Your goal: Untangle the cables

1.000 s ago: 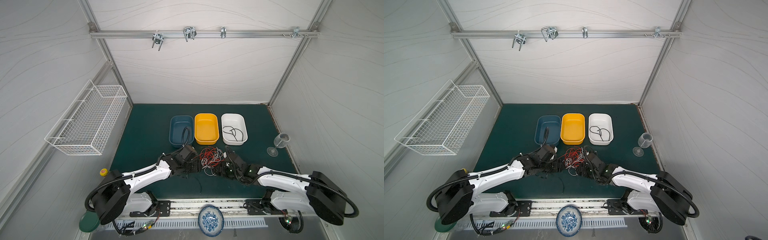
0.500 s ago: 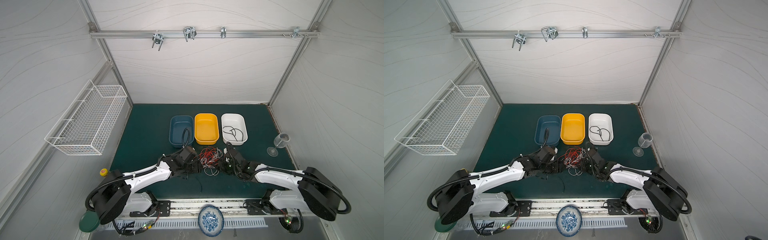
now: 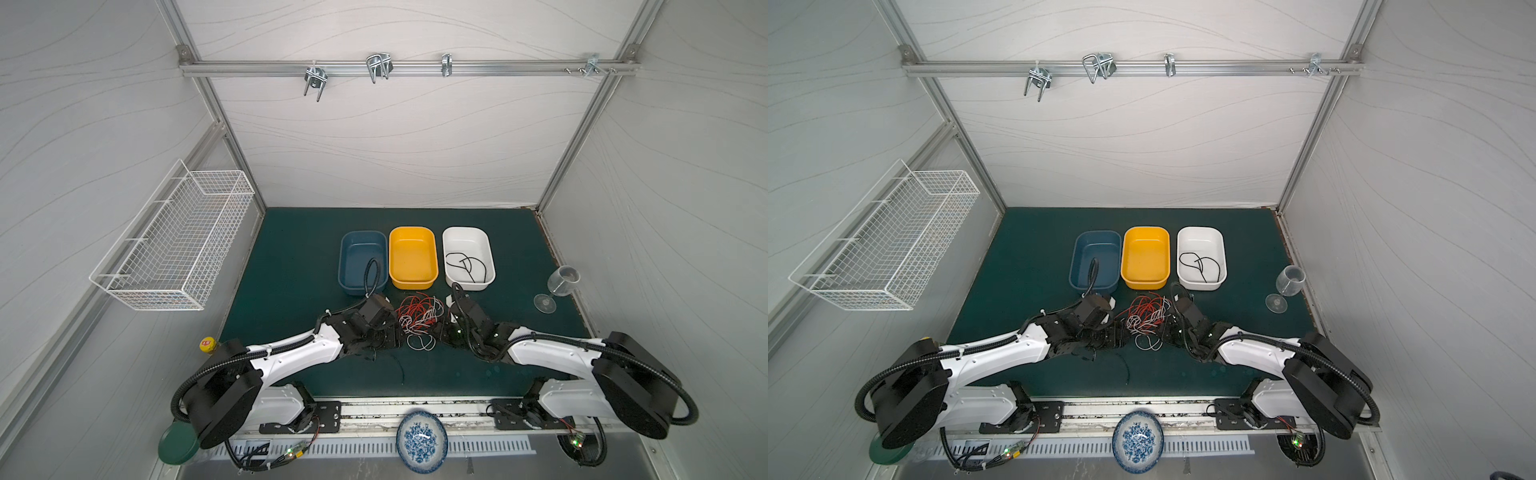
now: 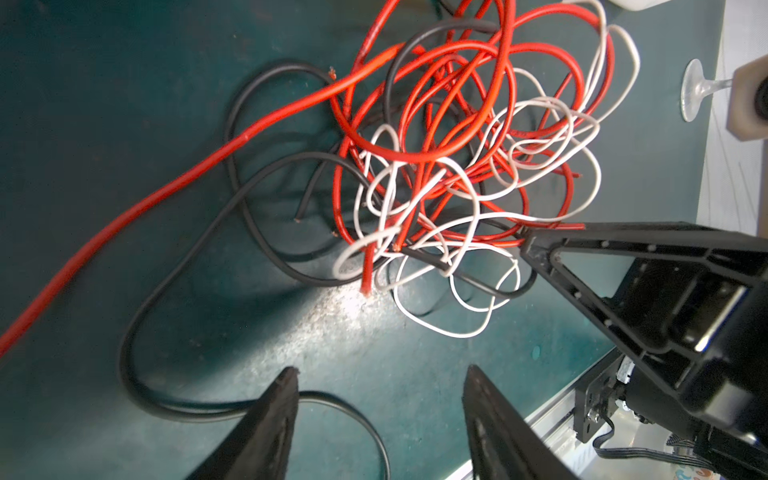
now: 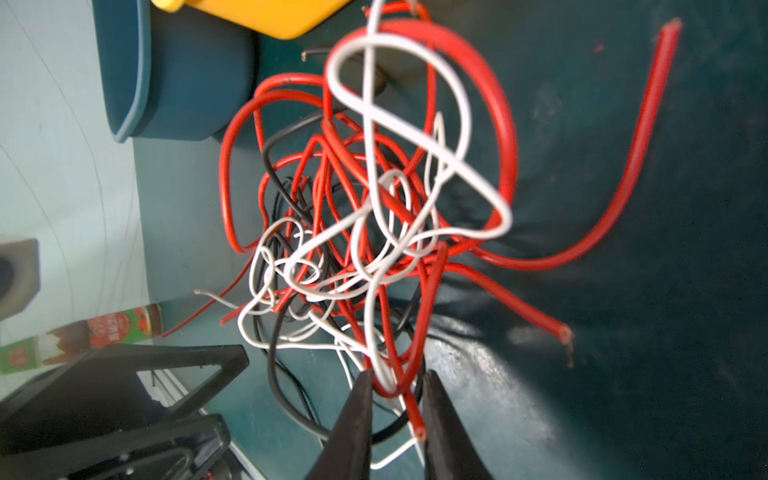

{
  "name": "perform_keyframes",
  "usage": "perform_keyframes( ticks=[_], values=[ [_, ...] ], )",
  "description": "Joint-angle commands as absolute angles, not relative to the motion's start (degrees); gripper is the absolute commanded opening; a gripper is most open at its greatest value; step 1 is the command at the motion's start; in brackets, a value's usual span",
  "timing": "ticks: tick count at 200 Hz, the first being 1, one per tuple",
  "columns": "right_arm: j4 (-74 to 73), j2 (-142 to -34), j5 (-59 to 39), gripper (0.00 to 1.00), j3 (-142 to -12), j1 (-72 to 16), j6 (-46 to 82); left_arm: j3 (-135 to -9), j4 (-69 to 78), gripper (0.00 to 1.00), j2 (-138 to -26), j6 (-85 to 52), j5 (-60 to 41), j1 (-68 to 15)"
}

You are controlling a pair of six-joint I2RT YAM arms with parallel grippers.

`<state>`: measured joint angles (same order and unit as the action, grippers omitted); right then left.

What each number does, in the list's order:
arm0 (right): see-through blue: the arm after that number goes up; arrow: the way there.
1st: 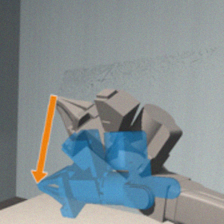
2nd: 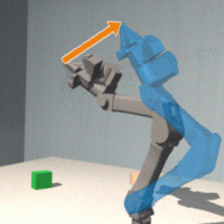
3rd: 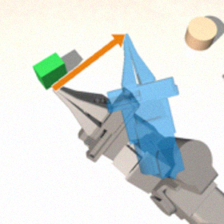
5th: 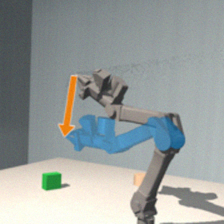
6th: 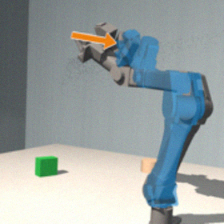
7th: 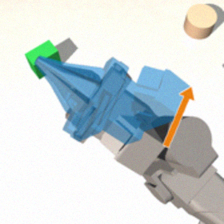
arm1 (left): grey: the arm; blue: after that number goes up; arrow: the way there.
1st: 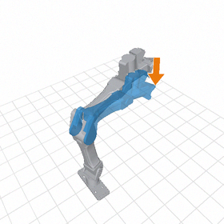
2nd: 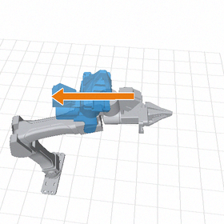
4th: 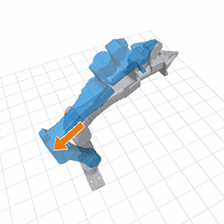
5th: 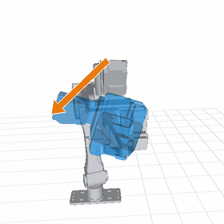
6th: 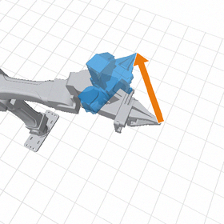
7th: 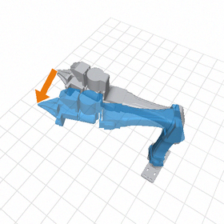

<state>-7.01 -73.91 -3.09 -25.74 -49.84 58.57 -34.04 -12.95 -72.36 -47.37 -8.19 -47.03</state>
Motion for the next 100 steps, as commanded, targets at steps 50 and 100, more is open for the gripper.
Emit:
perform_keyframes(
  ticks=[50, 100],
  values=[
    [-3.8, -70.7, -2.0, 0.07, -29.1, -49.7, 54.8, -33.8, -11.3, 0.64, -71.0, -48.5, -7.6, -47.3],
    [-0.4, -67.2, -0.8, 0.35, -29.9, -51.2, 53.5, -34.0, -11.9, 0.64, -69.8, -48.5, -7.2, -47.3]
  ],
)
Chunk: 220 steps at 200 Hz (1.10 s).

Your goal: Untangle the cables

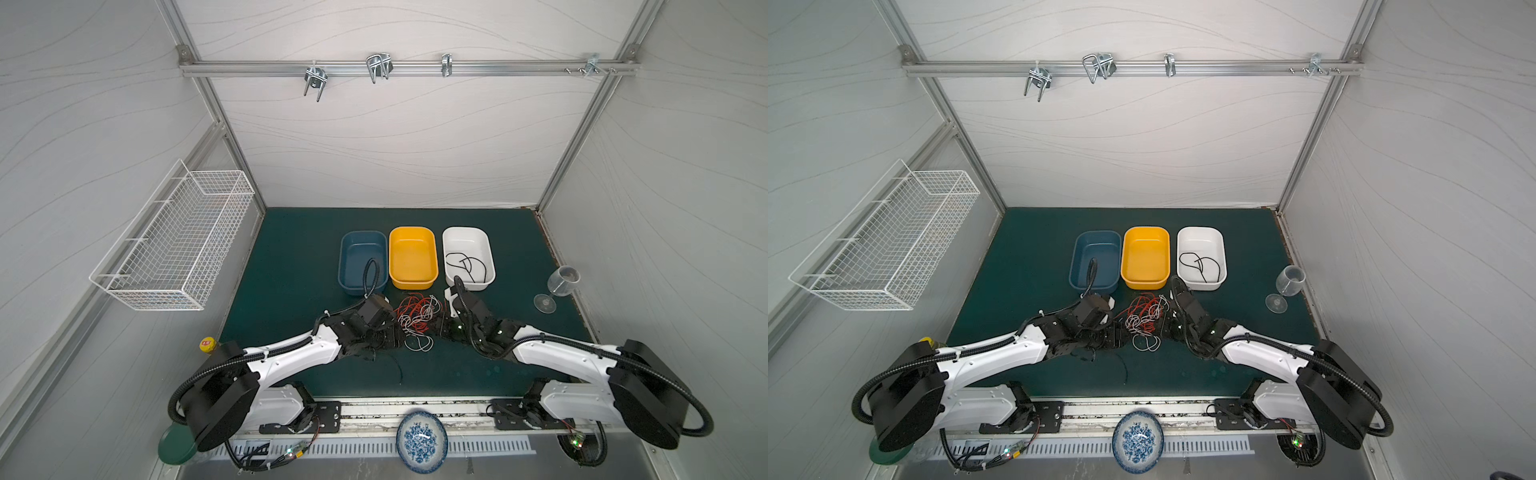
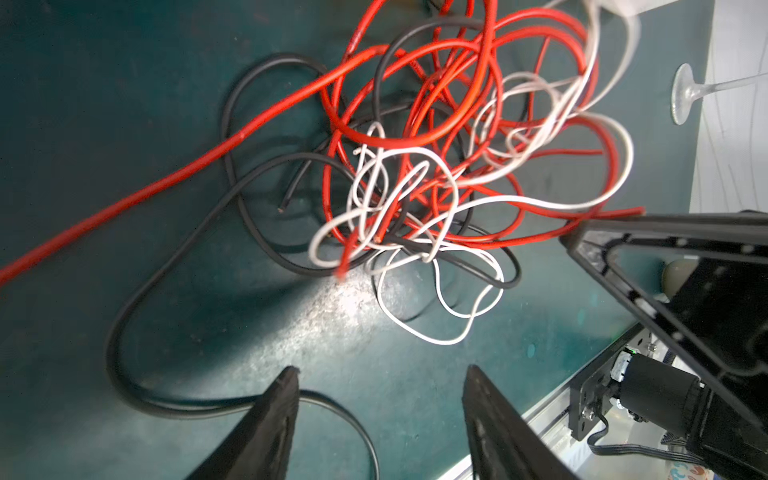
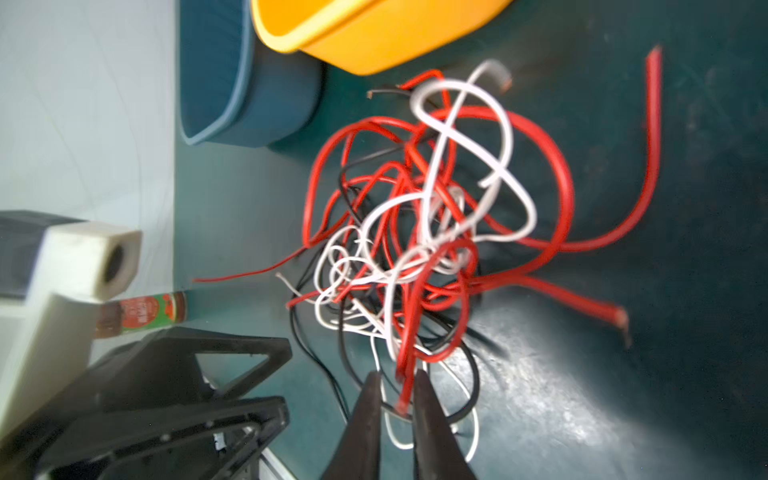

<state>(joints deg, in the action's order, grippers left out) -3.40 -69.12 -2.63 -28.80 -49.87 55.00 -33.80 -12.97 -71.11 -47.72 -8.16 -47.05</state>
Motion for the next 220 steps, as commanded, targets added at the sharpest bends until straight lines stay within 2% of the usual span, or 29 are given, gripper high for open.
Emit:
perform_keyframes(
  ticks=[1, 30, 109, 185, 220],
  values=[
    [-0.2, -67.2, -0.6, 0.35, -29.9, -51.4, 53.4, -34.0, -12.0, 0.64, -69.7, -48.5, -7.3, -47.3],
    [3.5, -69.4, 4.2, 0.42, -32.9, -57.0, 47.7, -33.7, -12.8, 0.64, -68.1, -48.4, -6.7, -47.3],
    [7.6, -76.7, 13.9, 0.44, -38.3, -60.5, 37.0, -32.8, -13.7, 0.64, -66.4, -48.3, -6.0, -47.3],
    [7.5, -82.7, 15.9, 0.43, -40.3, -62.7, 32.1, -32.0, -13.9, 0.64, -65.4, -48.4, -5.7, -47.3],
    [7.7, -80.5, 16.8, 0.44, -40.0, -63.1, 32.0, -31.7, -14.0, 0.65, -65.4, -48.3, -5.8, -47.3]
  ],
)
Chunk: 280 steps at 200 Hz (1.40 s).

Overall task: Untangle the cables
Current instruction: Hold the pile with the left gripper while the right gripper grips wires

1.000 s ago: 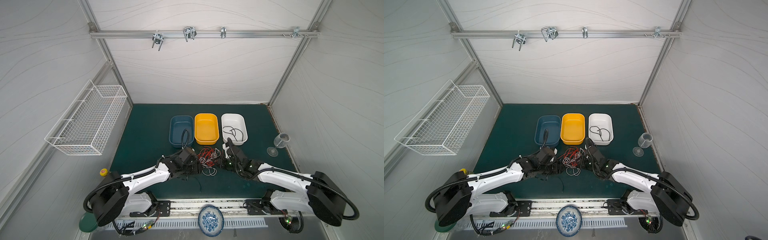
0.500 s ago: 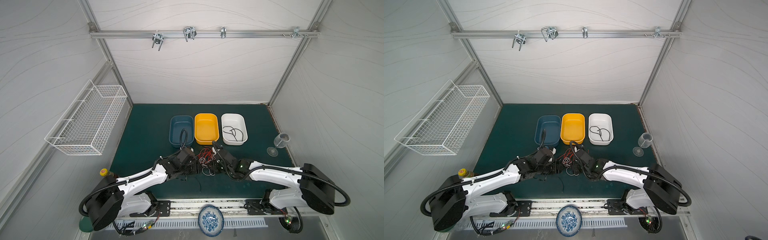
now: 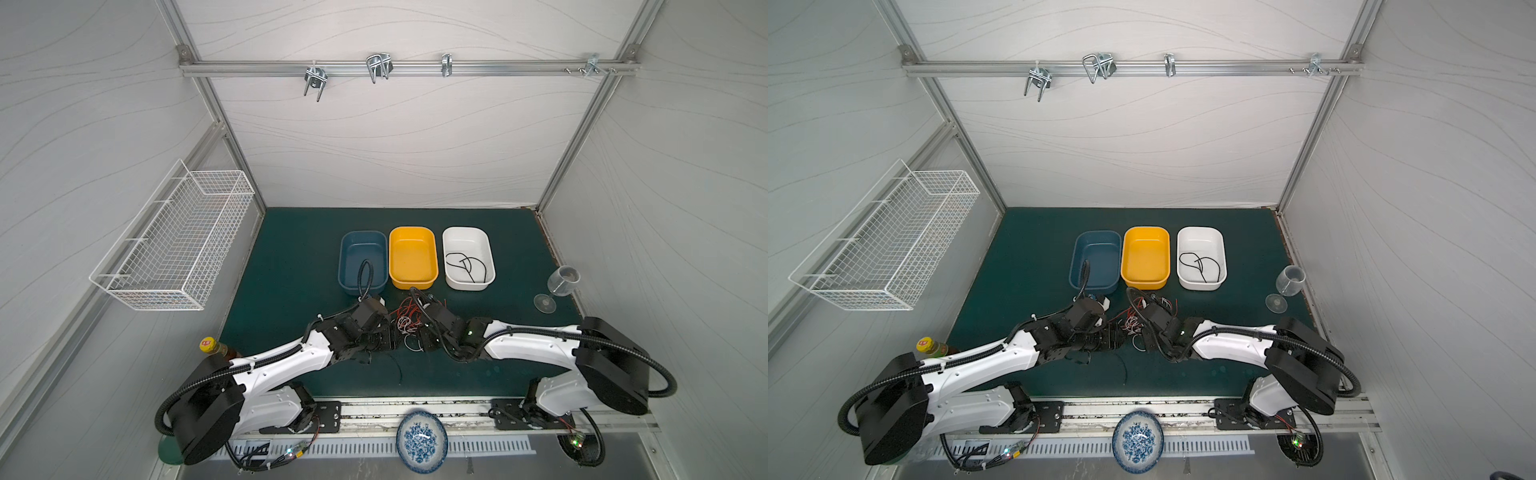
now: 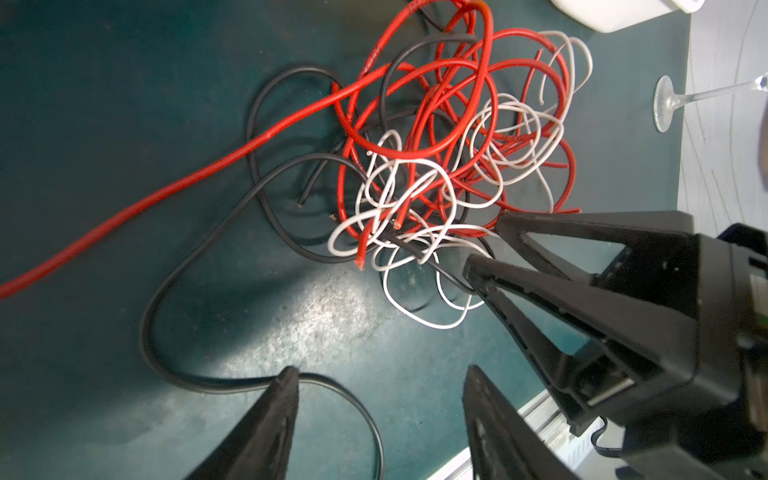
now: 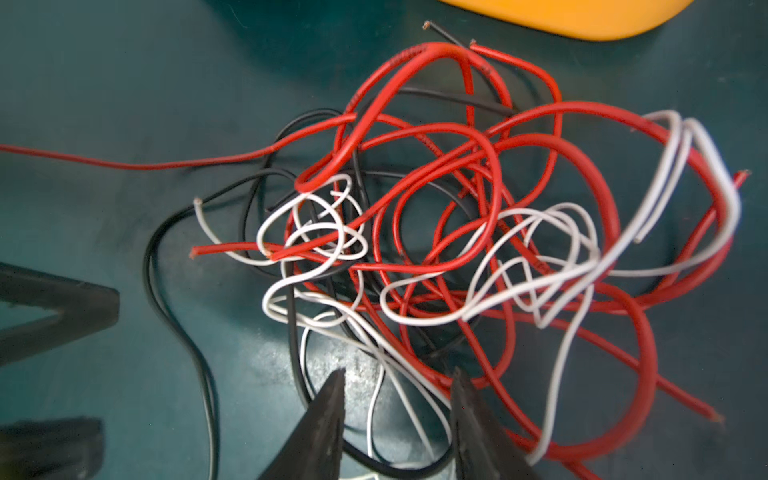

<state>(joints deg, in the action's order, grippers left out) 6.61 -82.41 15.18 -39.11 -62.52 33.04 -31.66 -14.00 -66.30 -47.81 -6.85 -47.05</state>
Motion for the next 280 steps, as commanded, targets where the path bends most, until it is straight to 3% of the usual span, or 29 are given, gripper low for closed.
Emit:
perform_keyframes(
  ticks=[1, 49, 147, 165, 190, 210, 280],
  values=[
    [7.7, -80.4, 16.8, 0.44, -39.9, -63.1, 32.0, -31.7, -14.0, 0.64, -65.4, -48.3, -5.8, -47.3],
    [7.7, -78.3, 15.1, 0.47, -39.5, -63.9, 30.0, -32.0, -14.7, 0.65, -64.7, -47.8, -5.2, -47.3],
    [8.8, -86.1, 20.2, 0.46, -41.9, -65.4, 25.2, -31.7, -15.1, 0.65, -64.8, -48.0, -5.0, -47.3],
    [8.7, -87.7, 20.5, 0.39, -42.6, -65.4, 24.7, -31.4, -15.0, 0.65, -64.7, -48.1, -5.1, -47.3],
    [9.6, -86.9, 20.7, 0.2, -43.4, -65.6, 24.5, -31.2, -15.0, 0.65, -64.8, -48.1, -5.1, -47.4],
    [11.0, -83.1, 21.0, 0.12, -43.7, -66.3, 24.2, -31.2, -15.0, 0.65, -64.8, -48.2, -5.2, -47.3],
    [19.4, -69.4, 17.8, 0.0, -49.3, -67.1, 22.2, -33.5, -12.5, 0.65, -68.2, -48.3, -6.9, -47.3]
  ],
)
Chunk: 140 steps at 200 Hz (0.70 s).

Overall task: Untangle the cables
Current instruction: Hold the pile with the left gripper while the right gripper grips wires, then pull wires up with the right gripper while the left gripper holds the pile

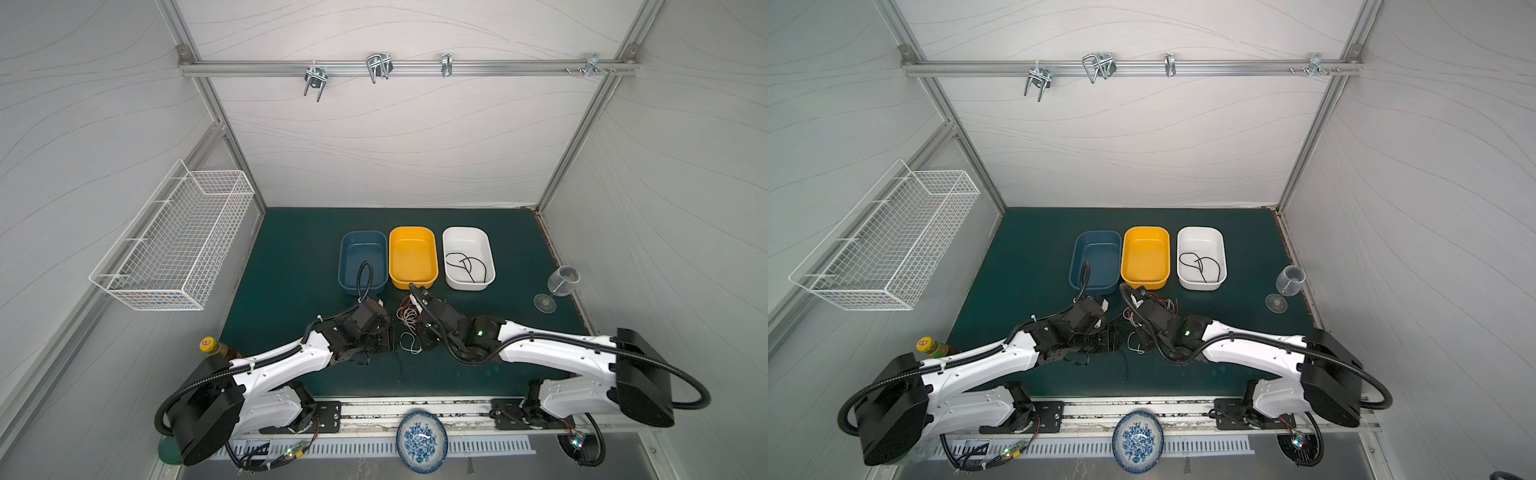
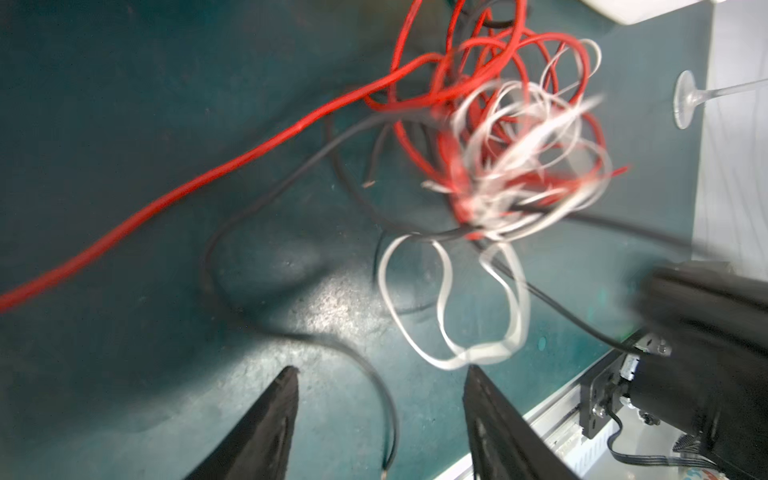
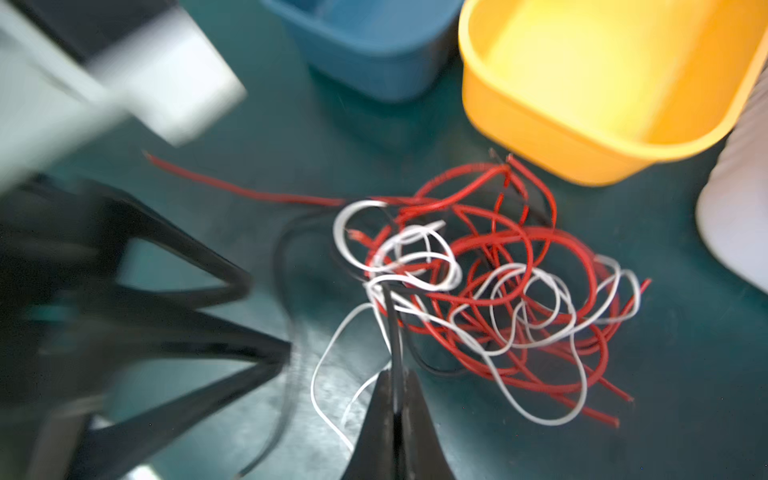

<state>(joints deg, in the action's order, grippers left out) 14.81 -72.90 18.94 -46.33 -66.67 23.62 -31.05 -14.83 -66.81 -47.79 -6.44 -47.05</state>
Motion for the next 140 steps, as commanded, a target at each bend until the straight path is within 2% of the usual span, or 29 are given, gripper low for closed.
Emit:
perform_keyframes(
  ticks=[1, 140],
  values=[
    [19.4, -69.3, 17.7, 0.0, -49.4, -67.1, 22.2, -33.5, -12.5, 0.65, -68.3, -48.3, -6.9, -47.3],
    [34.7, -66.1, 11.0, 0.0, -73.4, -67.1, 15.7, -34.3, -1.6, 0.66, -71.0, -50.3, -11.8, -47.6]
  ],
)
